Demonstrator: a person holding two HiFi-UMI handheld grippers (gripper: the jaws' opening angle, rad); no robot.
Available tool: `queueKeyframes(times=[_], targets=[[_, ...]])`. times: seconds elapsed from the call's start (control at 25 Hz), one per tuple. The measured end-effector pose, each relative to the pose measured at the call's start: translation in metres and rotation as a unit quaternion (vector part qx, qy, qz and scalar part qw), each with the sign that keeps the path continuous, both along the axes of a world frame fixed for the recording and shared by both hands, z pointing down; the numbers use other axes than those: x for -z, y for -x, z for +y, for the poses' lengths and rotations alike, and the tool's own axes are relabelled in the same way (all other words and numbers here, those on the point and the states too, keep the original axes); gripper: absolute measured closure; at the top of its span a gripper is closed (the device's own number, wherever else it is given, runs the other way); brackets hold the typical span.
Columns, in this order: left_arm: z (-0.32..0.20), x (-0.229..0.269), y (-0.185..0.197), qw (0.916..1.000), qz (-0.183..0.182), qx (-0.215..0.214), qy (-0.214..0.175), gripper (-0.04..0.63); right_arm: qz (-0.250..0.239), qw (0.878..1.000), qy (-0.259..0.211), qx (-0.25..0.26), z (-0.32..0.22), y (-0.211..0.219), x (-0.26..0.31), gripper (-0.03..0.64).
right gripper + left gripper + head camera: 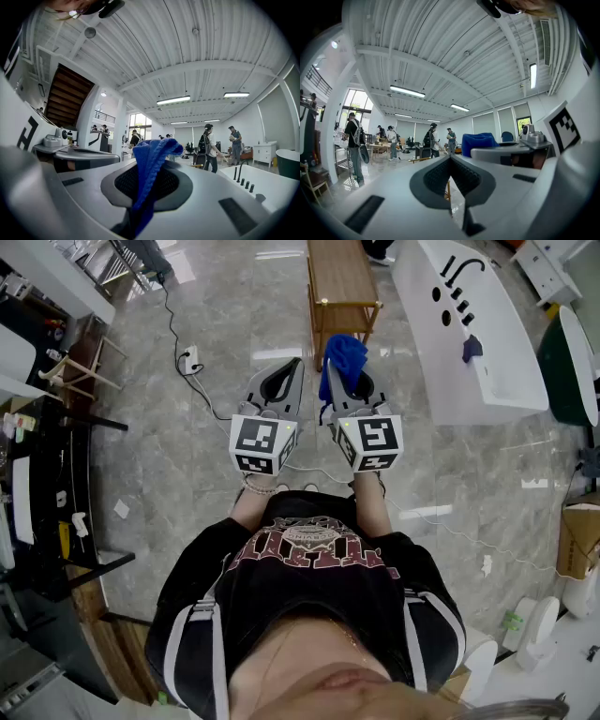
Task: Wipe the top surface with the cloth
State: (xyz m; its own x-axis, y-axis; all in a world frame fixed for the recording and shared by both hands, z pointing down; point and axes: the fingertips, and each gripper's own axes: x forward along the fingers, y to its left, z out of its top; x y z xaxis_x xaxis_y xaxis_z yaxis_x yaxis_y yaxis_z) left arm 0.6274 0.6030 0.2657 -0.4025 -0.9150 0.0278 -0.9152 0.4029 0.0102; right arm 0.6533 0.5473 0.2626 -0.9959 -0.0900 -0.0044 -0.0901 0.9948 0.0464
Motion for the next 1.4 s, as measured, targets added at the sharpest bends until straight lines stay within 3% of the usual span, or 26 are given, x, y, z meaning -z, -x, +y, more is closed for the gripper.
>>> queueKeyframes(times=[0.84, 1.08, 1.4], targets=[[-0.023, -0.008, 0.017, 0.9995, 0.012, 0.029, -0.005, 0.548, 0.003, 0.999, 0.001, 0.034, -0.023, 0.022, -0.007, 0.561], [-0.022, -0.007, 0.051, 0.9992, 0.016, 0.033, -0.014, 0.549, 0.000, 0.999, -0.001, 0.036, -0.024, 0.054, -0.003, 0.561], [-0.026, 0.001, 0.133, 0.9995, 0.006, 0.024, -0.019, 0.549, -0.010, 0.999, -0.007, 0.035, -0.024, 0.137, 0.006, 0.561]])
